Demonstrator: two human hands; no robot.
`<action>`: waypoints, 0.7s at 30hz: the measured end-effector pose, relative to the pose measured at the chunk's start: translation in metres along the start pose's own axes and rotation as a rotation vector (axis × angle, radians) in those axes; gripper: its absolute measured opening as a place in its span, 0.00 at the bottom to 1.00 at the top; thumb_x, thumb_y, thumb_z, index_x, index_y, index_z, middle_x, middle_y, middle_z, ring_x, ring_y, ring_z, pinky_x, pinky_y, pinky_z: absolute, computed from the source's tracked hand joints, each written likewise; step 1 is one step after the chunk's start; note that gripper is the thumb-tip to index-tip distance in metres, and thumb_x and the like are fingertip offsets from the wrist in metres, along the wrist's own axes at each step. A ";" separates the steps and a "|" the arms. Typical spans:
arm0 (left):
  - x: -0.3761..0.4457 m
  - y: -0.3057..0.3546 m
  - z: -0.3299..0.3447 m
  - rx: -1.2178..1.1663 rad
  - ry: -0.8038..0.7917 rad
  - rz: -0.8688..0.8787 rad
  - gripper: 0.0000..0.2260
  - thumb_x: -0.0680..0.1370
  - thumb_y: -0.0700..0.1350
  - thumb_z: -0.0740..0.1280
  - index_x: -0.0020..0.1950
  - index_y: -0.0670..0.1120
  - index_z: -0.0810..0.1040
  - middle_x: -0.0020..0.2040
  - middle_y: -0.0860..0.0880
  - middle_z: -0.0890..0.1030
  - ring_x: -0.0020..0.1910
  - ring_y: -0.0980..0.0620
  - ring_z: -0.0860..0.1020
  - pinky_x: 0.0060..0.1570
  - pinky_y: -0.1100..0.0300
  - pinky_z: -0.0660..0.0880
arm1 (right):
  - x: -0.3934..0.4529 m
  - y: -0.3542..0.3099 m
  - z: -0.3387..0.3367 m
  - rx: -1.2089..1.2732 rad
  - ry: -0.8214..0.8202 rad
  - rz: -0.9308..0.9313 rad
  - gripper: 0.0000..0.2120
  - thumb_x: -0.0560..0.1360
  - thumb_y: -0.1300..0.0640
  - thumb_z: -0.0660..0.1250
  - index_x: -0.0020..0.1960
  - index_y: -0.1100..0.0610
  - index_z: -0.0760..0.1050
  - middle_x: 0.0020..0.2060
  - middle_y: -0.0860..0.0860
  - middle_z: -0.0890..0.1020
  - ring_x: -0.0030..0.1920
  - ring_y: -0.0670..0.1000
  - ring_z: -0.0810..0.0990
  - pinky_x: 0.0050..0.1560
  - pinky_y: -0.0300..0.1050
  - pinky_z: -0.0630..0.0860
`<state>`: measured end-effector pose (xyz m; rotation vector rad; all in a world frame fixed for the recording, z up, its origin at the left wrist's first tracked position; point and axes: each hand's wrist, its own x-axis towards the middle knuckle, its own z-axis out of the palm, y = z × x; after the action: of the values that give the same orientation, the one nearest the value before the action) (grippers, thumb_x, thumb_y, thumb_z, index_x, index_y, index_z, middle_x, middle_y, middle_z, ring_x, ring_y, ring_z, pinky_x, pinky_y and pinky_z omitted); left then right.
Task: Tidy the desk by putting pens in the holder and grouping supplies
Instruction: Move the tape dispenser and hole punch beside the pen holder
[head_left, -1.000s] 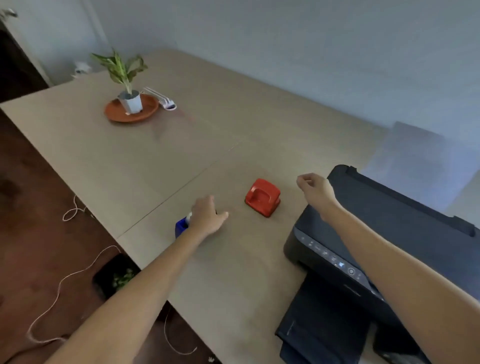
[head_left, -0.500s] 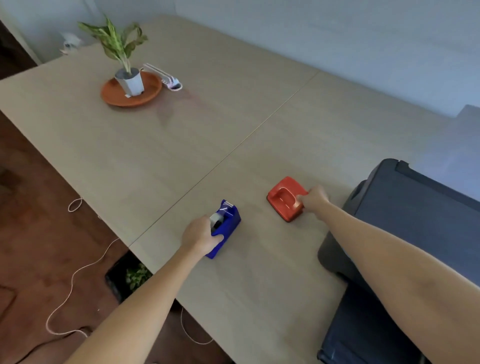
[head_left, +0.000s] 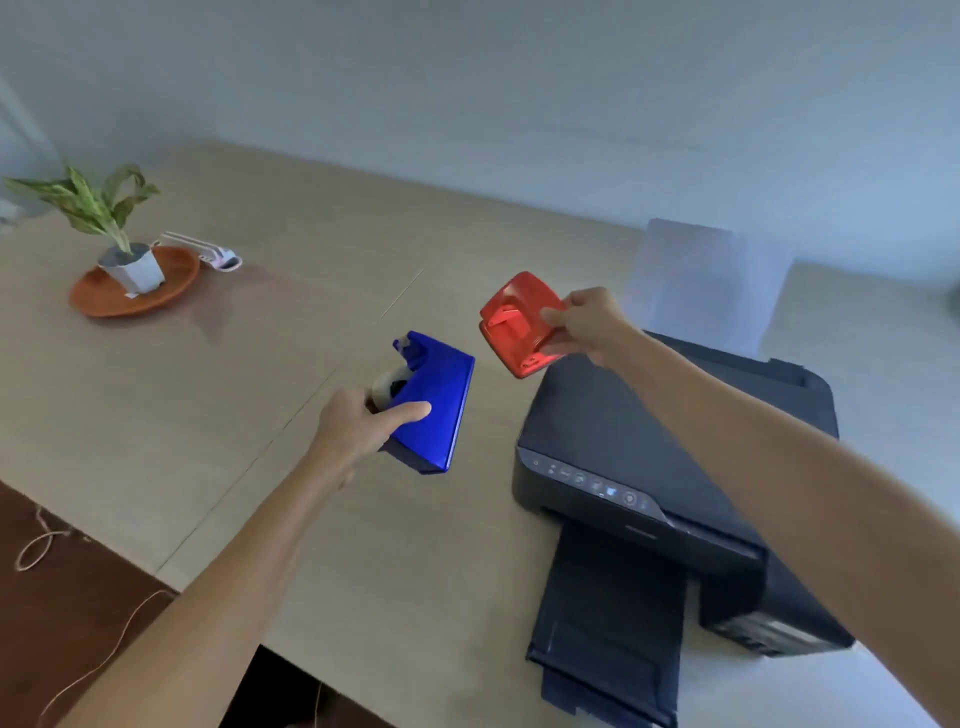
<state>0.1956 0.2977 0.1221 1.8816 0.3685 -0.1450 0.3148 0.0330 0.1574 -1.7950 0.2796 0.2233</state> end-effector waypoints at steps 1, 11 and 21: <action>-0.008 0.017 0.016 0.003 -0.029 0.033 0.19 0.55 0.57 0.77 0.35 0.45 0.78 0.39 0.43 0.81 0.41 0.44 0.81 0.48 0.40 0.80 | -0.013 -0.006 -0.025 0.018 0.028 -0.022 0.10 0.70 0.66 0.72 0.37 0.61 0.71 0.40 0.63 0.81 0.39 0.63 0.84 0.44 0.59 0.83; -0.113 0.115 0.235 0.060 -0.396 0.249 0.18 0.64 0.52 0.78 0.40 0.38 0.81 0.47 0.36 0.85 0.48 0.37 0.84 0.48 0.36 0.80 | -0.151 0.036 -0.295 0.067 0.440 -0.110 0.11 0.70 0.66 0.71 0.34 0.60 0.70 0.33 0.62 0.80 0.24 0.54 0.81 0.39 0.56 0.82; -0.240 0.088 0.441 0.595 -0.728 0.366 0.16 0.67 0.54 0.74 0.33 0.47 0.72 0.37 0.48 0.79 0.38 0.48 0.78 0.30 0.59 0.70 | -0.268 0.175 -0.453 0.117 0.830 0.180 0.06 0.70 0.60 0.72 0.40 0.61 0.76 0.31 0.57 0.79 0.23 0.51 0.80 0.21 0.37 0.76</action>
<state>0.0335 -0.1856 0.1195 2.2707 -0.5746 -0.7252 0.0075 -0.4280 0.1830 -1.6646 1.0186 -0.4247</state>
